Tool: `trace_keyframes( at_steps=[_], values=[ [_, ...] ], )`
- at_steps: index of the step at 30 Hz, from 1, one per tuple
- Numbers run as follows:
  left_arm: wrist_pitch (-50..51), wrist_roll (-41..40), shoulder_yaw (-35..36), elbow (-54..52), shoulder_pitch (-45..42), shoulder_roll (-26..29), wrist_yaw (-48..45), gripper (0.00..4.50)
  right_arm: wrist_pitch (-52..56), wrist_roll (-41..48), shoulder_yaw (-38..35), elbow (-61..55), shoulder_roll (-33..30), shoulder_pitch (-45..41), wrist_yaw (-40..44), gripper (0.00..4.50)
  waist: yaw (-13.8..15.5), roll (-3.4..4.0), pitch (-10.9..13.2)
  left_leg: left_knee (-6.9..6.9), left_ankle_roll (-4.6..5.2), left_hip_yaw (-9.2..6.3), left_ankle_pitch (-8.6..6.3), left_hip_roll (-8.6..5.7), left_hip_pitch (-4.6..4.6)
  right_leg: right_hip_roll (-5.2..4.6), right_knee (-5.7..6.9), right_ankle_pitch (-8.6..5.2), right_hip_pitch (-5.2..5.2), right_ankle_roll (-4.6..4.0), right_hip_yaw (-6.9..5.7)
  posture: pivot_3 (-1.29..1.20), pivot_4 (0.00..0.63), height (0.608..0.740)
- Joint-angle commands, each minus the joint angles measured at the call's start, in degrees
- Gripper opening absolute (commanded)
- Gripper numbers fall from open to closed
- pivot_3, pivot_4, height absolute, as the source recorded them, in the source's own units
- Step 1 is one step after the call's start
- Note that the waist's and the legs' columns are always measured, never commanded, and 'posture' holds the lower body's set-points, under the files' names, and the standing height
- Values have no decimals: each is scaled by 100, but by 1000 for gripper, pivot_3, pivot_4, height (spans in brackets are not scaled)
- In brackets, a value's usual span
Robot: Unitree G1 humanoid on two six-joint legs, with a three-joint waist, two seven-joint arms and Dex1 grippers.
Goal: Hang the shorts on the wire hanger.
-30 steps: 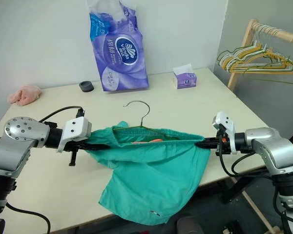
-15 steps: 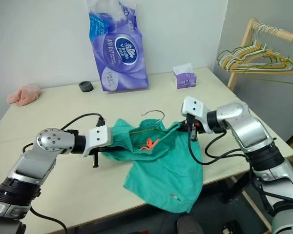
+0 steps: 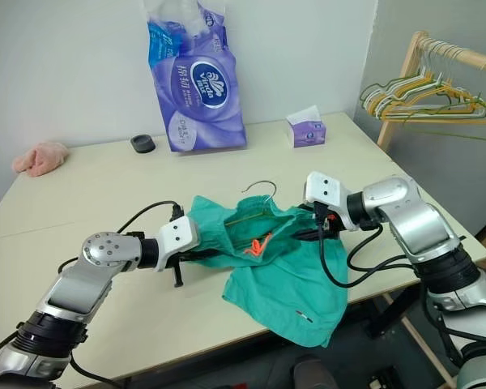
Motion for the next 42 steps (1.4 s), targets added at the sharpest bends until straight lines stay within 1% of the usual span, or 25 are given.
trace_keyframes(
  at_steps=[1, 4, 6, 9, 12, 16, 19, 24, 26, 29, 32, 40, 42],
  values=[
    [1, -17, 27, -306, -20, -43, 89, 0, 24, -66, -381, -165, -3, 32, -427, 4450, 3, 0, 0, 0, 0, 0, 0, 0, 0, 0, 0, 0, 0, 0, 0, -288, 27, 740],
    [36, -24, -3, -351, 12, -50, 53, 0, -115, -201, -385, -54, -167, 263, -449, 4450, 21, 0, 0, 0, 0, 1, 0, -2, 0, -1, -4, 0, 3, 0, 1, -289, 27, 740],
    [38, -22, -15, -350, 19, -34, 4, 0, -510, -428, -307, 52, -232, 450, -531, 4450, 26, 0, 0, 0, 0, 1, 0, -1, 0, -1, -4, 0, 3, 0, 0, -295, 27, 740],
    [9, -11, -25, -310, 1, -11, -59, 0, -1020, -808, -156, 383, -138, 504, -721, 4450, 0, 2, -1, 0, 0, 6, 0, -1, 0, -1, -2, 0, 2, 0, 4, -295, 27, 740],
    [-22, 5, -42, -260, -40, 24, -129, 0, -1430, -1062, -1, 786, -29, 419, -722, 4450, -17, 2, -1, -3, 0, 5, 0, 1, 2, 1, -1, 0, 1, 0, 1, -295, 27, 740],
    [-56, 26, -45, -205, -79, 75, -230, 0, -2522, -1584, 274, 1717, 197, 124, -790, 4450, -29, 2, 0, -2, -1, 6, 0, 0, 3, 2, -2, 0, 1, 0, 3, -297, 20, 740],
    [-78, 30, -36, -179, -94, 112, -258, 0, -3257, -1883, 534, 2368, 406, -207, -622, 4450, -45, 4, -2, -2, -2, 7, 1, -1, 3, 1, -2, 0, 1, 0, 3, -297, 20, 740],
    [-106, 33, -16, -156, -110, 140, -281, 0, -3627, -2181, 861, 3279, 713, -714, -193, 4450, -80, 4, -2, -2, -4, 4, 2, 0, 3, 2, -2, 0, 2, 0, 1, -286, 15, 740],
    [-111, 29, -11, -157, -110, 153, -285, 0, -3606, -2218, 914, 3535, 860, -860, -48, 4450, -82, 5, -3, -2, -4, 3, 2, -1, 3, 1, -3, 0, 1, -1, 2, -286, 15, 740],
    [-114, 18, 1, -169, -97, 170, -294, 0, -3541, -2245, 952, 3721, 983, -965, 178, 3882, -100, 6, -3, -2, -4, 1, 2, -1, 3, 1, -2, 0, 1, -1, 1, -286, 15, 740],
    [-112, -3, 18, -188, -80, 173, -296, 0, -3397, -2233, 972, 3729, 1054, -985, 451, 2829, -112, 7, -5, -3, -4, 0, 2, -1, 3, 1, -2, 0, 1, -1, 0, -274, 9, 740],
    [-109, -133, 70, -226, -69, 150, -346, 0, -2836, -2214, 907, 3360, 1124, -897, 755, 83, -114, 8, -7, -2, -5, -3, 2, -1, 3, 1, -2, 0, 1, -1, 0, -274, 9, 740],
    [-115, -245, 142, -238, -90, 67, -341, 0, -2789, -2238, 899, 3312, 1125, -879, 776, 34, -114, 9, -8, -2, -5, -4, 2, -1, 3, 1, -2, 0, 1, -1, -1, -274, 9, 740]
  ],
)
